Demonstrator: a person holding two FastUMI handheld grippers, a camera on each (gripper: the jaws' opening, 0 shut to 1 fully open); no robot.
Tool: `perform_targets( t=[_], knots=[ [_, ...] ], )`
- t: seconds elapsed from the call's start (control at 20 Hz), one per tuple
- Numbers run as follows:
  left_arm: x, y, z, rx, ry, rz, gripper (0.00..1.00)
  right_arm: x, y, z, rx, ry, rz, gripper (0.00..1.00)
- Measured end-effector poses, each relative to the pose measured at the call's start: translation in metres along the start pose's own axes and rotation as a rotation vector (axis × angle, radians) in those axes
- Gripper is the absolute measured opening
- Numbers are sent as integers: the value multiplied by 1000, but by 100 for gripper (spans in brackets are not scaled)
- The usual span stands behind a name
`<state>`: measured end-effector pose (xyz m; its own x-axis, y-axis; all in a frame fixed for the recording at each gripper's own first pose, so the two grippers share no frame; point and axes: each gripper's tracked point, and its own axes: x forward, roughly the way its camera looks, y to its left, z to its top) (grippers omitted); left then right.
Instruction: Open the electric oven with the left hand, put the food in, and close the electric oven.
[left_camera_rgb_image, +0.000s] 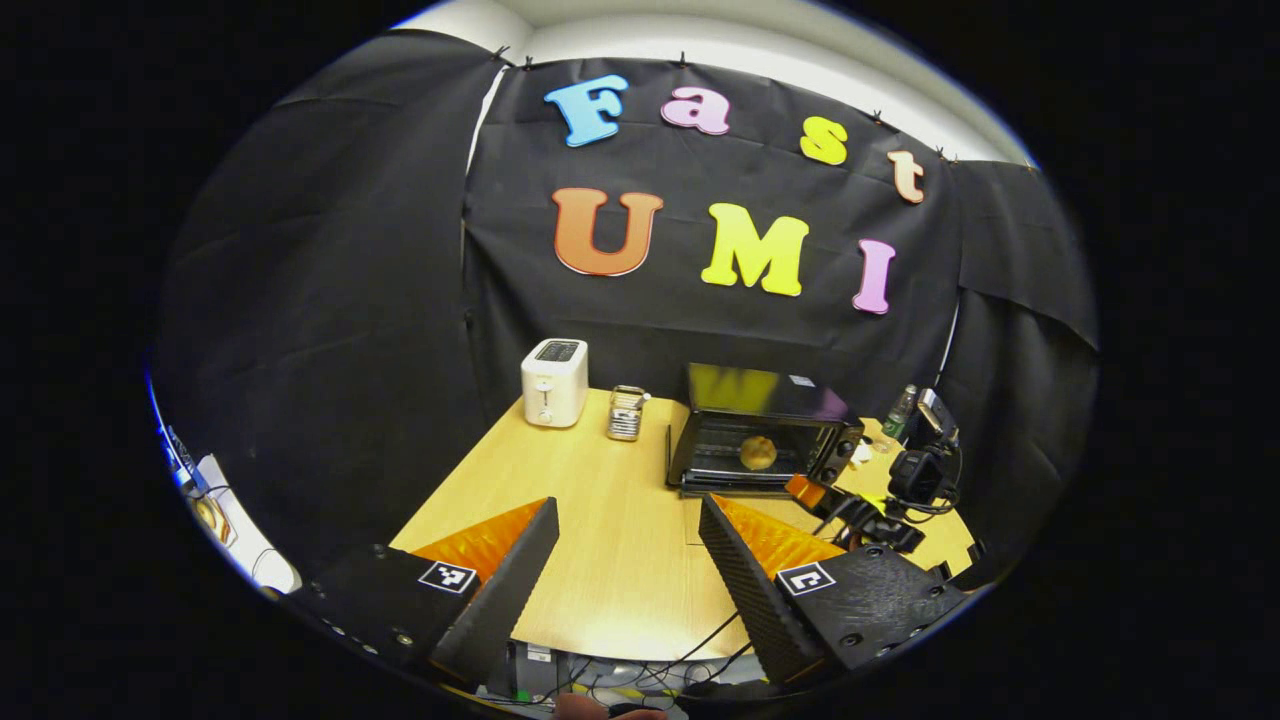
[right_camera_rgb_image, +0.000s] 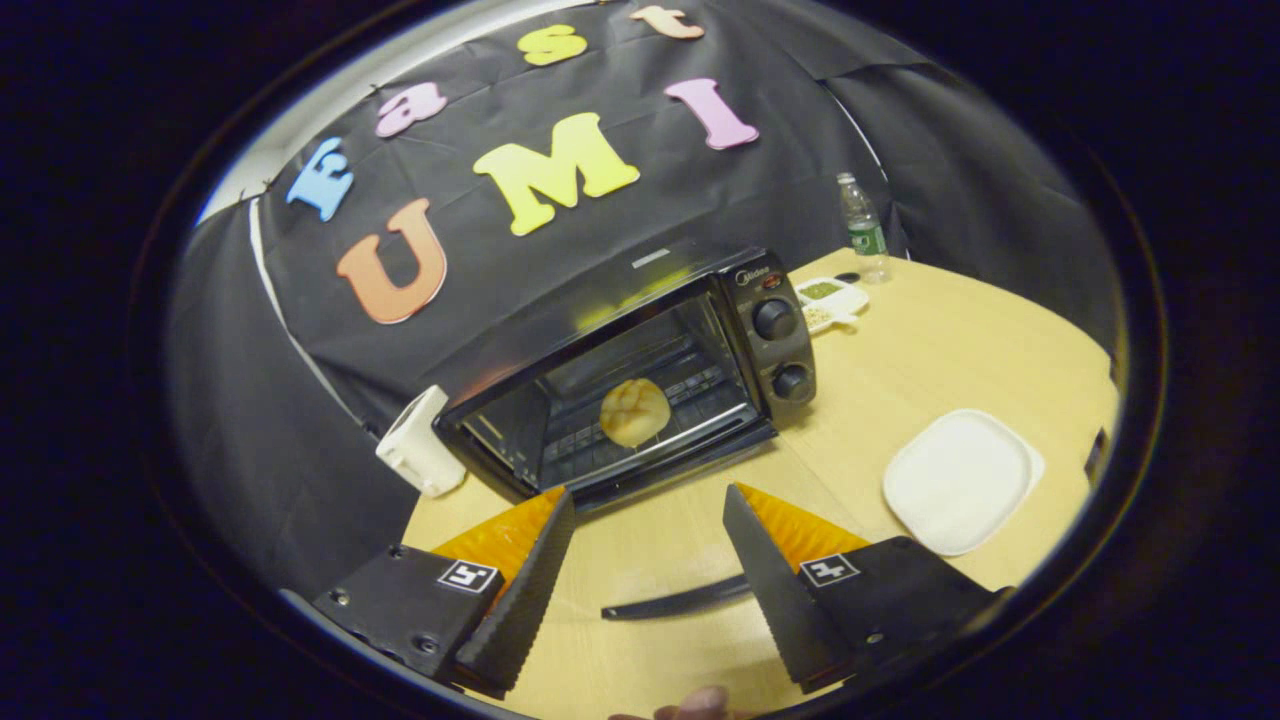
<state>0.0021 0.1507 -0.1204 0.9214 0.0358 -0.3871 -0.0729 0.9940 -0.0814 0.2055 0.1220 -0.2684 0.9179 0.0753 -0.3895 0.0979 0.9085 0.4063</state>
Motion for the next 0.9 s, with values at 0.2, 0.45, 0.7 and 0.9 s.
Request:
perform_targets(
  t=[0.2,0.45,0.7,0.9],
  knots=[
    [20,-33,-17,-7,4,-83,94,-58,-20,10,-148,0,-13,94],
    [44,-63,-54,-8,61,-145,94,-114,-43,46,-233,-57,-38,96],
    [66,-87,-101,0,174,-158,93,-151,-63,68,-304,-84,-76,96],
    [74,-102,-143,27,265,-178,94,-173,-83,74,-304,-76,-105,97]
  ],
)
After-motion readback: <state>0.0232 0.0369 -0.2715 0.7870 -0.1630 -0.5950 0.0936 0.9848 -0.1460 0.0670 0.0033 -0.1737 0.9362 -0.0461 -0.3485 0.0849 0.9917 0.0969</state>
